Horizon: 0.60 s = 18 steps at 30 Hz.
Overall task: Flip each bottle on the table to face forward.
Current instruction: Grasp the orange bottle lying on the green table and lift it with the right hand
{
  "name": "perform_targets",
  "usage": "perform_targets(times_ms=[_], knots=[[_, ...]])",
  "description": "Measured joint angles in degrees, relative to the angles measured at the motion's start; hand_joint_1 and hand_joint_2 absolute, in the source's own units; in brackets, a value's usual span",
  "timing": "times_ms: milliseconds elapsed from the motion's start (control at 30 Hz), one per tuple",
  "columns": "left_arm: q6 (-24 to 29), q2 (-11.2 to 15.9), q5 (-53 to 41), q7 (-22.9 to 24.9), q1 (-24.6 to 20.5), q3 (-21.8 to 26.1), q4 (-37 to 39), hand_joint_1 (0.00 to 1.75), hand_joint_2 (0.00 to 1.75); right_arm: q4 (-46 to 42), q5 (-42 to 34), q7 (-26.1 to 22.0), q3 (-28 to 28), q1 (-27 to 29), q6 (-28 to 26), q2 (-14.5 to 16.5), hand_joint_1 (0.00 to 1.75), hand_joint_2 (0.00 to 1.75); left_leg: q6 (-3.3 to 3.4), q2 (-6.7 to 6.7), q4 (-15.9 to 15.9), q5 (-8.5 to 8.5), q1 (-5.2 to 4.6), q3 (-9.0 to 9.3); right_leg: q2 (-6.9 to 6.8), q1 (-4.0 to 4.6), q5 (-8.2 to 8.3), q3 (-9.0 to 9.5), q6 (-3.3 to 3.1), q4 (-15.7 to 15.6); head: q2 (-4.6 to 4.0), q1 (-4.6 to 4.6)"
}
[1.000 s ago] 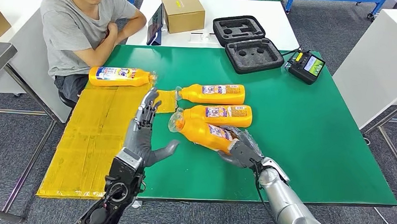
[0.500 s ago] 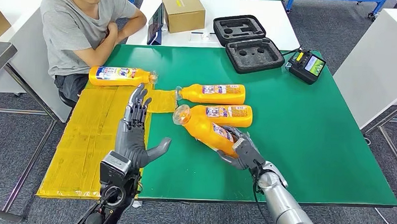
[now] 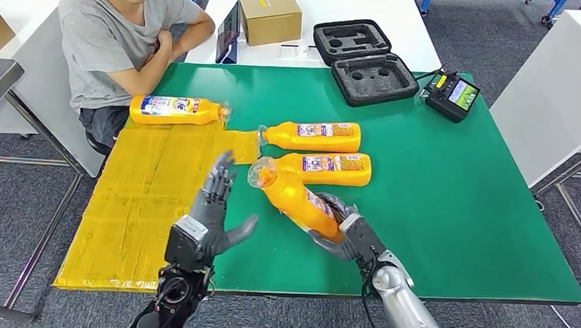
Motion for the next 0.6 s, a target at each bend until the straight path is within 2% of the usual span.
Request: perform_targets(times_ms=[267, 600], knots=[[-3.37, -2.01, 0.01, -0.10, -0.32, -0.03, 5.57, 0.00, 1.75, -2.74, -1.43, 0.11, 2.17, 1.87, -0.34, -0.20, 1.75, 1.75, 0.00, -0.03, 0.00, 0.00, 0.00, -0.10, -0.01, 0.00, 0.00, -0.09, 0.00, 0.00, 0.00, -0.01], [-0.63, -2.90, -2.82, 0.00, -1.53, 0.76, 9.90, 0.00, 1.75, -8.24, -1.92, 0.15, 5.68, 4.11, -1.84, -0.13, 1.75, 1.75, 0.01, -0.05, 0.00, 0.01, 0.00, -0.17, -0.07, 0.00, 0.00, -0.14, 0.00, 0.01, 0.00, -0.01]])
